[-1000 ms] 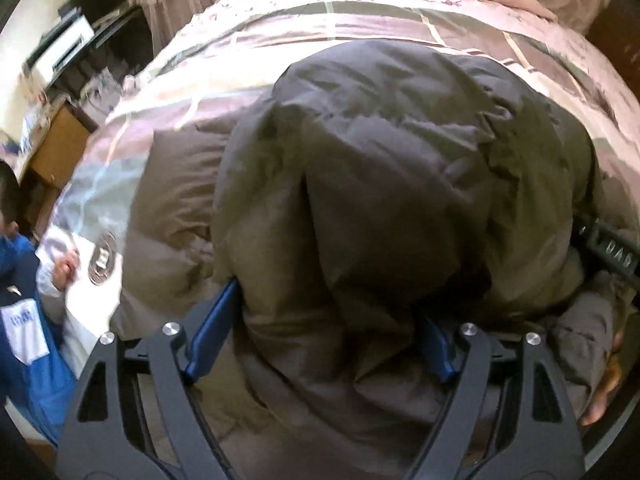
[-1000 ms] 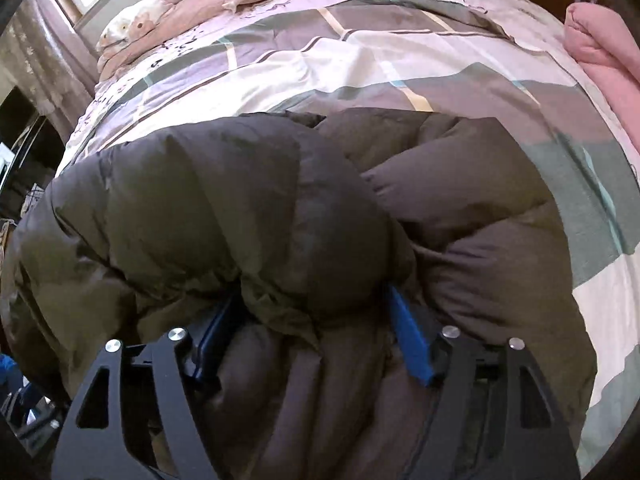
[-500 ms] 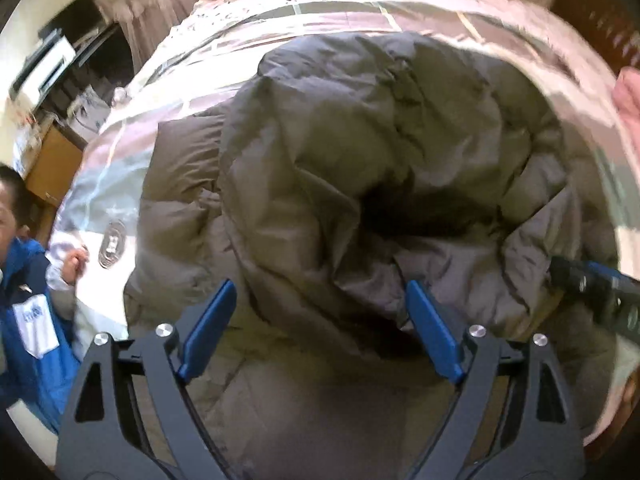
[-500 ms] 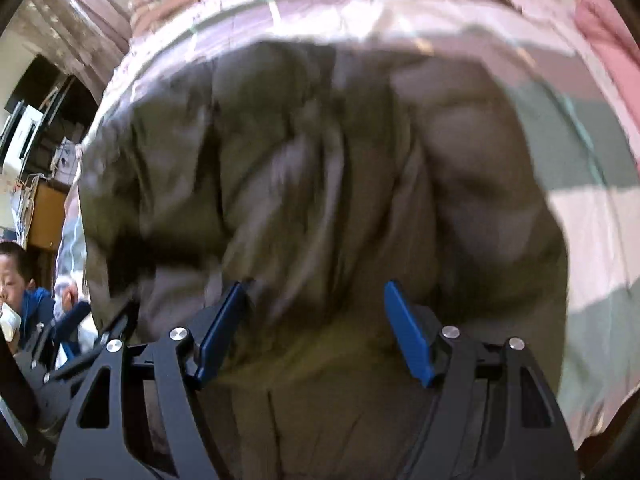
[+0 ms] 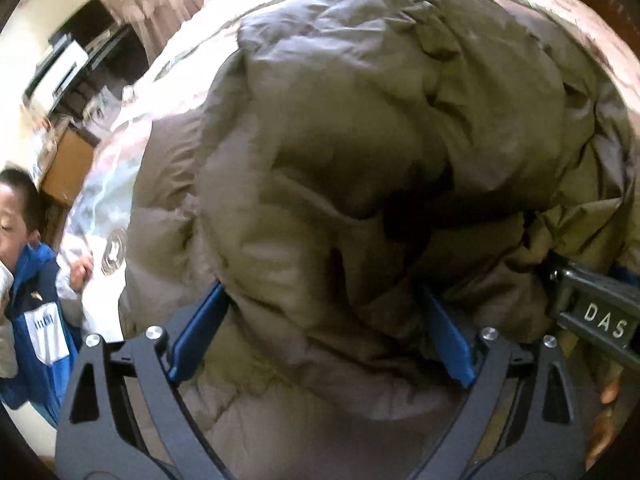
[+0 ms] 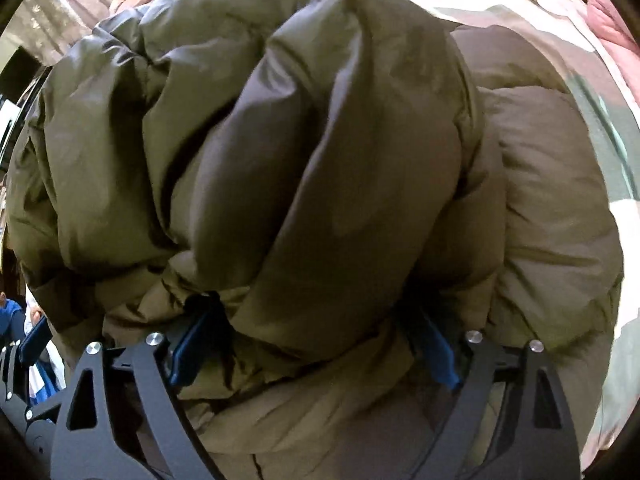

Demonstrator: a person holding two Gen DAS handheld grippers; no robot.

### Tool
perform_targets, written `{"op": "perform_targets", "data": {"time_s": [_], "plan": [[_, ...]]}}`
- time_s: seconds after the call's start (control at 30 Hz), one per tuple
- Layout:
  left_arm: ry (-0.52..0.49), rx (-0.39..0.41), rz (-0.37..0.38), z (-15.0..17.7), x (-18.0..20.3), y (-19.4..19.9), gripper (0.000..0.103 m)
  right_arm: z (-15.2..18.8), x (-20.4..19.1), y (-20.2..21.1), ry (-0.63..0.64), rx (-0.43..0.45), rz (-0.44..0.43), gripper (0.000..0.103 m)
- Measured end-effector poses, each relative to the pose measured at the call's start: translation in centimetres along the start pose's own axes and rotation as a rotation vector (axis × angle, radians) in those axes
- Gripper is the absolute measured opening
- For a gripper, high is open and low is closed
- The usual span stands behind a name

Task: Fold large clothes
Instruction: 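Press the folded jacket flat with both tools open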

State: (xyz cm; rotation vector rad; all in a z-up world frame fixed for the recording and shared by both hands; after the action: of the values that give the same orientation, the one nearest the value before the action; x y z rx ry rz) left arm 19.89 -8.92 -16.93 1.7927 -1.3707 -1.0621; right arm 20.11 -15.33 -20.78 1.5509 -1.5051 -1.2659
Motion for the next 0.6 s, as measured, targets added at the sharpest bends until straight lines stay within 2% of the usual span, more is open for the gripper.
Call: {"op": "perform_targets", "data": {"time_s": [0.07,0.17,0.23,0.27,0.33,0.4,0.47,0.6], "plan": [[0.056,-0.014,0.045,0.1,-1.2,1.0,0.095,0.1,0.1,2.4,-0.017,0.044,0.022,0.089],[0.145,0.02,0.065,-0.2,-3.4,2.6,0.094,-0.3,0.8,7.8,-0.068,0.291,0.066,0.089],[0.219,0.073,0.042,-1.0,-5.1,3.6,0.094,-1.0,0.6,9.9,-0.065,0.413,0.039,0.089],[0.252,0.097,0.034,-1.4,-5.9,3.9,0.094,-1.3,0.5,10.2,-0.055,0.434,0.046,0.089],[0.288,0.124,0.016,-2.2,-6.8,3.9,0.094,-1.7,0.0,9.3,-0.021,0.415,0.074,0.088],[0.28,0.107,-0.01,-2.7,-7.1,2.8,0.089,-1.2,0.1,6.7,-0.024,0.325,0.071,0.076],[0.251,0.062,-0.033,-2.9,-6.9,0.9,0.088,-0.6,0.5,4.0,-0.042,0.23,0.068,0.075],[0.227,-0.038,-0.032,-2.1,-6.9,-2.6,0.088,-0.7,0.5,2.5,-0.028,0.211,0.098,0.075]]}}
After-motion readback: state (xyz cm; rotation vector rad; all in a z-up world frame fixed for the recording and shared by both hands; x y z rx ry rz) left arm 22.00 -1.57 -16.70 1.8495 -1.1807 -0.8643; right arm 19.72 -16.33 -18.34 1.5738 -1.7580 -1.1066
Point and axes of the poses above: each gripper's, at about its wrist camera, not at the fingertips, and y roughly against the way its jaws point, x to its right, z to its underside, the point moved 3 cm from there along -y, roughly the way its jaws point, and after that the axes turned 8 degrees about x, right-handed, at the moved point
